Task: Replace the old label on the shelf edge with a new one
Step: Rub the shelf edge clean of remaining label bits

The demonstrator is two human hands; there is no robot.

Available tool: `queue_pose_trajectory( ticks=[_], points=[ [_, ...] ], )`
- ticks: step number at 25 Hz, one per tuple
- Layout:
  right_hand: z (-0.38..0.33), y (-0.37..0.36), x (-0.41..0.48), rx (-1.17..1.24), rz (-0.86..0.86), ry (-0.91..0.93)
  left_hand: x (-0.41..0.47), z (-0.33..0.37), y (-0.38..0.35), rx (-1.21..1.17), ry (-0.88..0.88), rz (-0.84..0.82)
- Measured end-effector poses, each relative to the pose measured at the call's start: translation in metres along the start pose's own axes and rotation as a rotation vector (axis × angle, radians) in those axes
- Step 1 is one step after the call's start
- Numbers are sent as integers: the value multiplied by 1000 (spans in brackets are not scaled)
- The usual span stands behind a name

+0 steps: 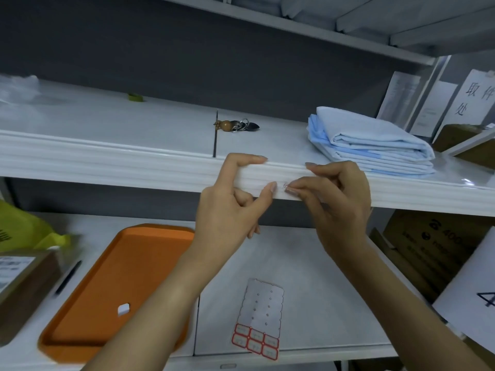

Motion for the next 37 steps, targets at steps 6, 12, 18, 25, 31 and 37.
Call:
queue_pose_trajectory(
  ticks=[6,12,18,25,31,37],
  points=[
    [-13,-2,6,-120,24,305,-1,1,1,35,-1,-11],
    [-2,-6,9,29,-63,202,-1,1,1,33,12,-16],
    [6,-6,7,53,-155,103,0,1,2,19,-4,-6],
    [-1,-4,11,-25,-165,108,0,1,1,14,-11,-4],
    [-9,-6,14,-112,-151,241,0,1,1,12,-10,1],
    [-12,-8,18,-109,-121,388,-1,0,0,20,-5,-3]
  ],
)
Point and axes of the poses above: each hand's wrist, its own x-axis towards the middle knuckle, its own y-axis out of the back of the hand, z = x × y, the point moved 8 cm from there along x, towards the middle knuckle, and after that the axes turned 5 degrees about y, right-handed, at the moved point
